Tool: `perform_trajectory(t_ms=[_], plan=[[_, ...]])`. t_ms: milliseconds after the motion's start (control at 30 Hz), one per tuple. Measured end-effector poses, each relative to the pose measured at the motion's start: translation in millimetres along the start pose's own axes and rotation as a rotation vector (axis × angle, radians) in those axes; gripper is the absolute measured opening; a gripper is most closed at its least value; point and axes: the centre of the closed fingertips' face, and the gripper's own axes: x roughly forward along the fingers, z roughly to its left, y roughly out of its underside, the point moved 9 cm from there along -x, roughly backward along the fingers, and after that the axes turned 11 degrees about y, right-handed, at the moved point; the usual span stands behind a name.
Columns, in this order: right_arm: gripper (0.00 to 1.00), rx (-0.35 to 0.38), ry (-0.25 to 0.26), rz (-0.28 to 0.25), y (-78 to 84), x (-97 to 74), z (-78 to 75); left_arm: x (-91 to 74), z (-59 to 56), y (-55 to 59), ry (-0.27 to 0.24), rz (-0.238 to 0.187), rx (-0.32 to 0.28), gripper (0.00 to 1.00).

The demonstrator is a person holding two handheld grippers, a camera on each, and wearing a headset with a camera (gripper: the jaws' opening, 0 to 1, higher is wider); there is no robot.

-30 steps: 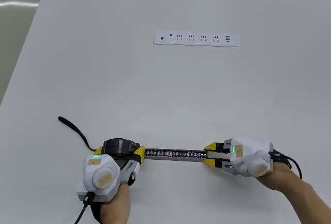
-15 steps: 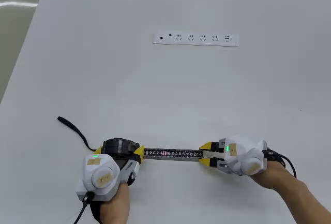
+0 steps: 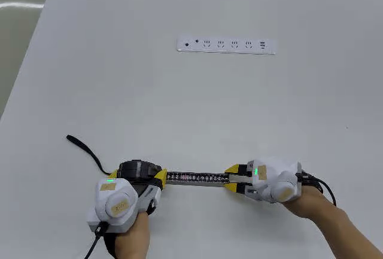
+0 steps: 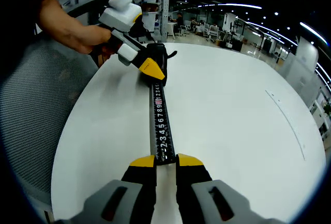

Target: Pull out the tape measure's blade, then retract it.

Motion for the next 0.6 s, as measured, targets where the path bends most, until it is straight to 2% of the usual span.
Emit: perform_trajectory(t_ms=[600], plan=[[0.11,0.003,-0.011,-0.016,-17.7,20.6,5.0,-0.3,1.1,0.2,0.004,0.002,-0.005,0.65]])
